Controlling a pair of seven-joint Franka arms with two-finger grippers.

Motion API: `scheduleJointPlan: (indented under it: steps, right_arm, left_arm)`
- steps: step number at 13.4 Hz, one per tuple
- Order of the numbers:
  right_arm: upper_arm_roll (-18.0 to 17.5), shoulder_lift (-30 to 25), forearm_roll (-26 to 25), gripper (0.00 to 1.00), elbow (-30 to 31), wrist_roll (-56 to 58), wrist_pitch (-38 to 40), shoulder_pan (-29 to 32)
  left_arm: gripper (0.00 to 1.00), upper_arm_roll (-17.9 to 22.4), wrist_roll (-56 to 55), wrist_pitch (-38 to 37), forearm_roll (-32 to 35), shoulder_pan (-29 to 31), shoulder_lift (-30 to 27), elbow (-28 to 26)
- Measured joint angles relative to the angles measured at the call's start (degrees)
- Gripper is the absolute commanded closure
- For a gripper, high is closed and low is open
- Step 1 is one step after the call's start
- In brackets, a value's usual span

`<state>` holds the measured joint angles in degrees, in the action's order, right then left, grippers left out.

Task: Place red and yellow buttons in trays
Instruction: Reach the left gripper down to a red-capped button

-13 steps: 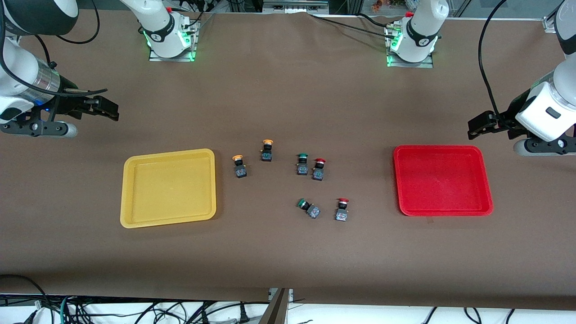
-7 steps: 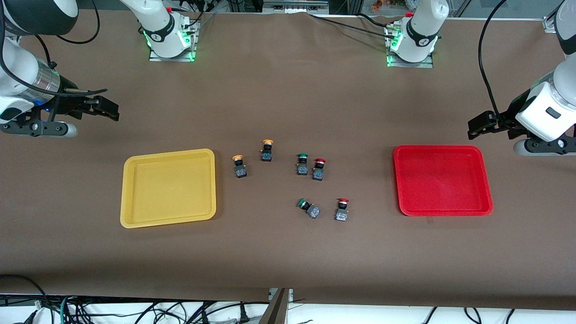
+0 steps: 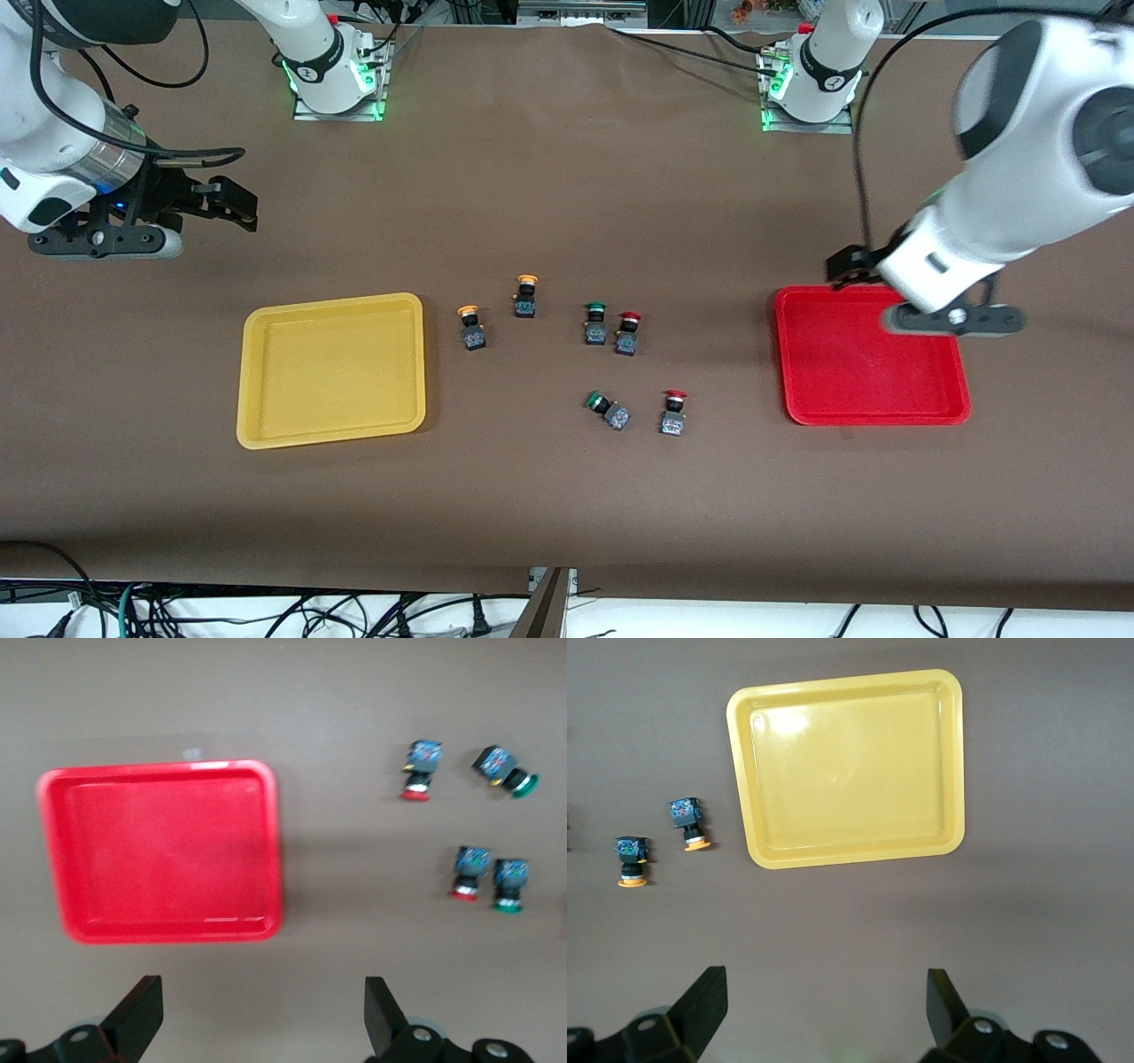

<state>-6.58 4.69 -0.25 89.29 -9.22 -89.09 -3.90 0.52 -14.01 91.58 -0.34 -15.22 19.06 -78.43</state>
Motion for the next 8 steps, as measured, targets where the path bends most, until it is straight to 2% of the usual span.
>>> scheduleJointPlan:
  steps: [3, 8]
  right_arm:
    - [0.3, 0.1, 0.0, 0.01, 0.0, 0.0, 0.0, 0.0]
    - [0.3, 0.1, 0.0, 0.01, -0.1, 0.0, 0.1, 0.0]
  left_arm:
    - [0.0, -0.1, -4.8, 9.1, -1.1, -4.1, 8.0, 1.1]
    - [0.0, -0.2, -5.1, 21.0, -4.1, -6.5, 18.3, 1.6]
